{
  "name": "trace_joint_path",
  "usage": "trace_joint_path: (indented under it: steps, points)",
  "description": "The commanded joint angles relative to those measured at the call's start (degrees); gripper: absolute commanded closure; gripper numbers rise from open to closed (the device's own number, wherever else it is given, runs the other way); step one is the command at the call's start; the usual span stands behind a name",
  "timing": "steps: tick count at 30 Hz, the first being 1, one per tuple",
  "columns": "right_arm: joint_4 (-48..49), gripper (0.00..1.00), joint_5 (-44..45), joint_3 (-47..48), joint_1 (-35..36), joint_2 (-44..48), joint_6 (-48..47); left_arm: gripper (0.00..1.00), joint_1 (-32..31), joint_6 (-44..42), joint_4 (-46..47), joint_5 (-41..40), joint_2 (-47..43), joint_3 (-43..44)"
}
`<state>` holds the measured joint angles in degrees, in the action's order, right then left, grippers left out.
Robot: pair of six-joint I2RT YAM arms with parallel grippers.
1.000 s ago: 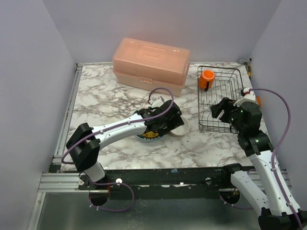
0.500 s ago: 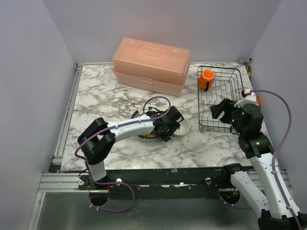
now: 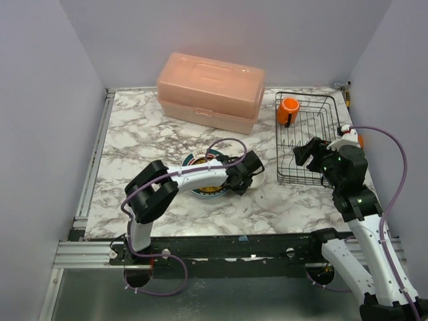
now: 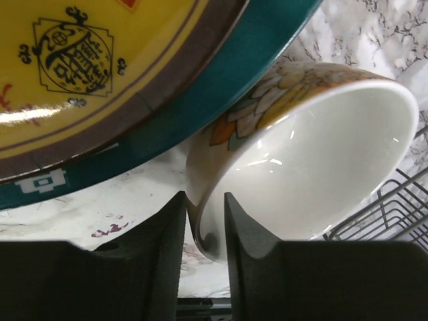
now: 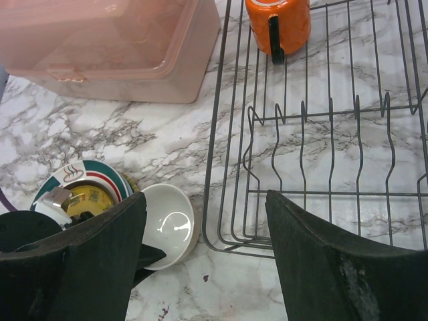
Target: Load the mixed dishes into the dish rack
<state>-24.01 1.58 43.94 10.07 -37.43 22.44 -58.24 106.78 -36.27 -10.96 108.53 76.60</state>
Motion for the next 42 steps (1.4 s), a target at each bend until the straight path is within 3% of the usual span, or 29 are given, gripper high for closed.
trace_joint_path:
  steps: [1, 6, 13, 17, 18, 20, 22, 26, 30, 35, 37, 42]
  points:
    - [1.14, 0.25, -1.21, -0.88, -0.05, 0.48, -0.6, 0.74, -0.57, 1.87, -1.6, -1.7, 1.6, 0.83]
    - [1.16, 0.25, -1.19, -0.93, -0.05, 0.01, -0.55, 1.0, -1.17, -1.11, -2.04, -3.14, 0.45, 1.54]
    - [0.94, 0.25, -1.15, -0.7, -0.08, -1.04, -0.5, 1.0, -1.96, -7.58, -0.83, -6.55, -10.7, -4.22]
    - [0.77, 0.24, -0.49, -0.46, -0.05, -1.99, 0.72, 1.0, -1.97, -17.0, 4.36, -6.9, -20.3, -8.94]
    - [0.66, 0.23, -0.61, -0.19, -0.05, -2.28, 0.94, 1.0, -1.97, -19.93, 5.55, -6.6, -22.36, -9.99]
    - [0.5, 0.1, -0.9, -0.08, -0.05, -2.92, 1.22, 1.0, -1.53, -26.82, 10.66, -5.26, -27.42, -12.94]
    - [0.08, 0.0, -2.02, 0.15, -0.05, -3.43, 1.22, 1.0, 0.3, -34.05, 17.18, -1.31, -32.87, -16.49]
    - [0.55, 0.0, -10.53, 0.22, 0.04, -3.44, 0.24, 1.0, 7.17, -46.62, 24.33, 8.91, -42.01, -20.49]
    - [3.27, 0.0, -22.61, -0.64, 0.04, -3.56, 1.67, 1.0, 15.77, -57.81, 23.87, 21.65, -46.43, -18.94]
    - [18.47, 0.02, -40.74, -5.33, 0.84, -8.05, 14.11, 1.0, 23.93, -64.25, 24.21, 35.51, -45.78, -15.6]
    - [19.27, 0.02, -37.34, -3.64, 6.48, -10.31, 14.87, 1.0, 26.17, -64.66, 25.5, 39.48, -45.75, -15.81]
    - [16.24, 0.01, -21.85, 6.63, 28.21, -18.5, 12.97, 1.0, 28.99, -62.84, 30.66, 42.09, -46.66, -19.33]
